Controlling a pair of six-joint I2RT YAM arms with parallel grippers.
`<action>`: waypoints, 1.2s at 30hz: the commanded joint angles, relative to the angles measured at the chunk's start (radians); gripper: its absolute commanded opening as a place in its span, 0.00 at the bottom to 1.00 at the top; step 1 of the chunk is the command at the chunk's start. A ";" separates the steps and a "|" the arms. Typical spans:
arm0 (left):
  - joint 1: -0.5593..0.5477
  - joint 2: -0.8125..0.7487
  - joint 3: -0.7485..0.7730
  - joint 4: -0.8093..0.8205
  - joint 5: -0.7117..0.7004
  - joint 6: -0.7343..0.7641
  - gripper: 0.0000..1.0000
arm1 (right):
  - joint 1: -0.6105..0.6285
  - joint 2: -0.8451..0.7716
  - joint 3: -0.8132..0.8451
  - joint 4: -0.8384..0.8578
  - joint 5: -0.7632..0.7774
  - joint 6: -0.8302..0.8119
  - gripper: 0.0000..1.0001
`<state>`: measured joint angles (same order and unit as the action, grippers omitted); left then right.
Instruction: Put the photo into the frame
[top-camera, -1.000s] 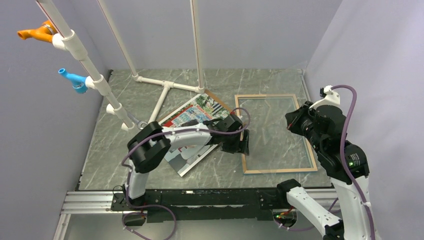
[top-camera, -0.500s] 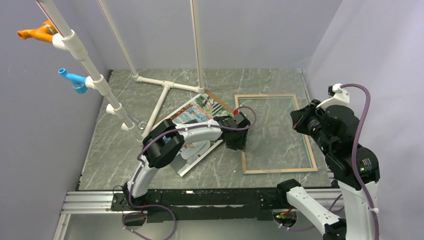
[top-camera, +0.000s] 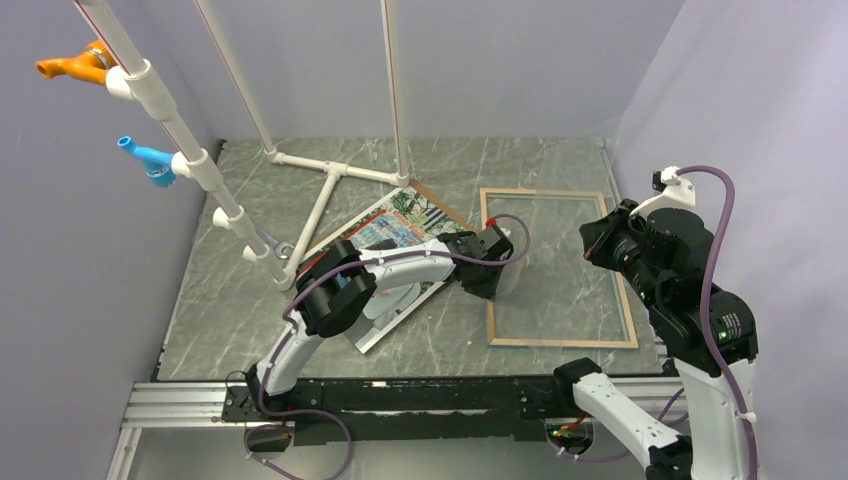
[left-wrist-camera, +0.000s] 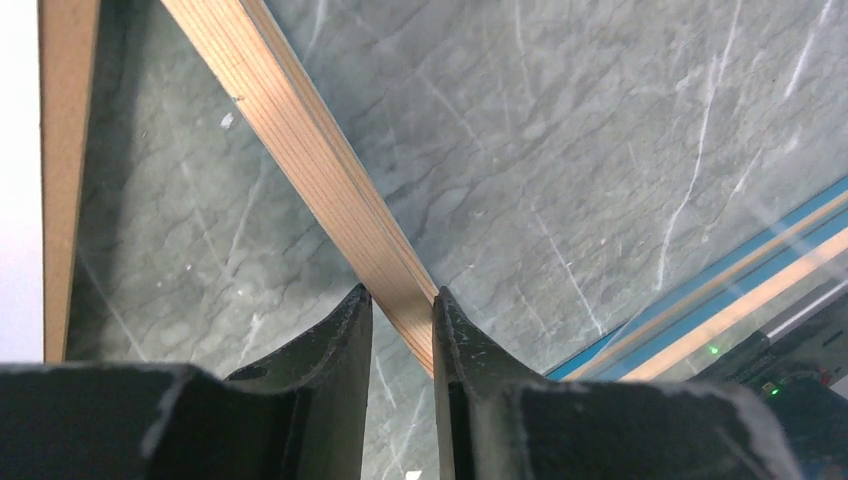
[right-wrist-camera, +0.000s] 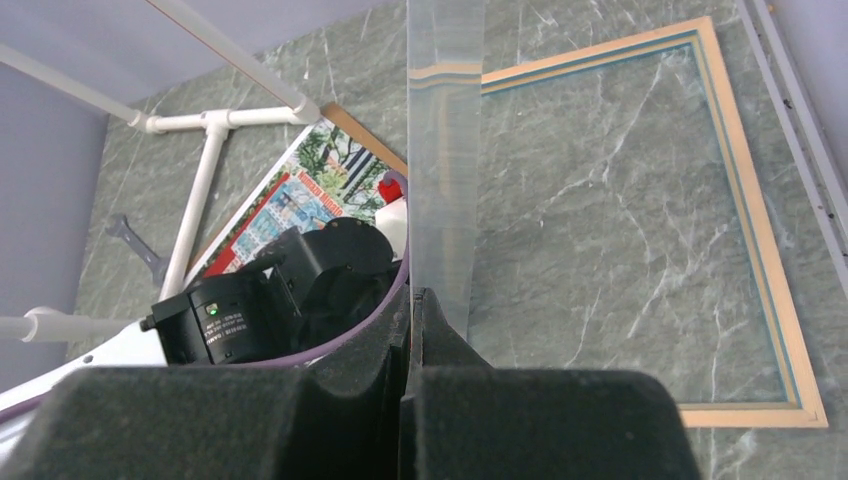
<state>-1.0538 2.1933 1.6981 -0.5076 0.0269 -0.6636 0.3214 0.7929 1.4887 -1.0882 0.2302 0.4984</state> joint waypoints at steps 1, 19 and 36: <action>-0.020 0.040 0.059 0.036 -0.003 0.105 0.03 | 0.000 0.005 0.047 -0.003 0.017 -0.015 0.00; 0.011 -0.019 0.119 -0.016 -0.024 -0.002 0.00 | 0.000 0.005 0.046 -0.005 0.015 -0.017 0.00; 0.046 -0.257 -0.211 0.159 -0.016 -0.027 0.44 | 0.001 -0.004 -0.044 0.060 -0.061 -0.020 0.00</action>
<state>-1.0019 1.9831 1.4906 -0.4736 -0.0673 -0.7006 0.3214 0.7933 1.4349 -1.0626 0.1730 0.4961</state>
